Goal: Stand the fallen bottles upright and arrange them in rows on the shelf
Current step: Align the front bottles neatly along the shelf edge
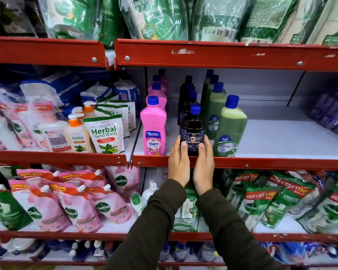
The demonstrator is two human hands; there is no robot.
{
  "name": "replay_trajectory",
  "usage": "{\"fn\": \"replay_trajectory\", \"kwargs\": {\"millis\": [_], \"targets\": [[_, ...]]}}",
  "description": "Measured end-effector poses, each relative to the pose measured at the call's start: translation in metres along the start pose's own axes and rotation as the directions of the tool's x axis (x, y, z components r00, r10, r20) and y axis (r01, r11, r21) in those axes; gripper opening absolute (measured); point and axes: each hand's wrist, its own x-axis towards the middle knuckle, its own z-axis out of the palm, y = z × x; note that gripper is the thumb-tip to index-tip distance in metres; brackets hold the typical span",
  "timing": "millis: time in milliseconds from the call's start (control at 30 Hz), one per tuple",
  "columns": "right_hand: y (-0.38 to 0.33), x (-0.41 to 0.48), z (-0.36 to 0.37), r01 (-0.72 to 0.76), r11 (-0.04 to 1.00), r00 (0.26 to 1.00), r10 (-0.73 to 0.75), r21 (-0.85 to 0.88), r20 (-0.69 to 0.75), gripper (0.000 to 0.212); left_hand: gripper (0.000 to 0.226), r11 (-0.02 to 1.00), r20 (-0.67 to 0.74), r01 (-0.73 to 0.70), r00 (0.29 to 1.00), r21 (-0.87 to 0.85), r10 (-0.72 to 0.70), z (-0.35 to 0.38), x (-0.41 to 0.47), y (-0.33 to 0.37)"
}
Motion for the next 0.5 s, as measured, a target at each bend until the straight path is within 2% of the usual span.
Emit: {"fn": "replay_trajectory", "kwargs": {"millis": [300,400,500], "targets": [[-0.004,-0.006,-0.012,0.036,0.999,0.996,-0.033,-0.041,0.078,0.053,0.048,1.000,-0.013,-0.008,1.000,-0.002,0.008,0.000,-0.005,0.003],[-0.011,-0.009,-0.031,0.074,0.997,0.996,-0.074,0.000,-0.043,0.046,0.052,0.998,-0.122,0.020,0.992,0.054,-0.013,0.006,-0.015,0.001],[-0.019,0.000,-0.059,0.097,0.994,0.980,-0.087,0.050,-0.177,0.041,0.036,0.997,-0.301,-0.068,0.951,0.020,0.071,0.021,-0.030,0.002]]}}
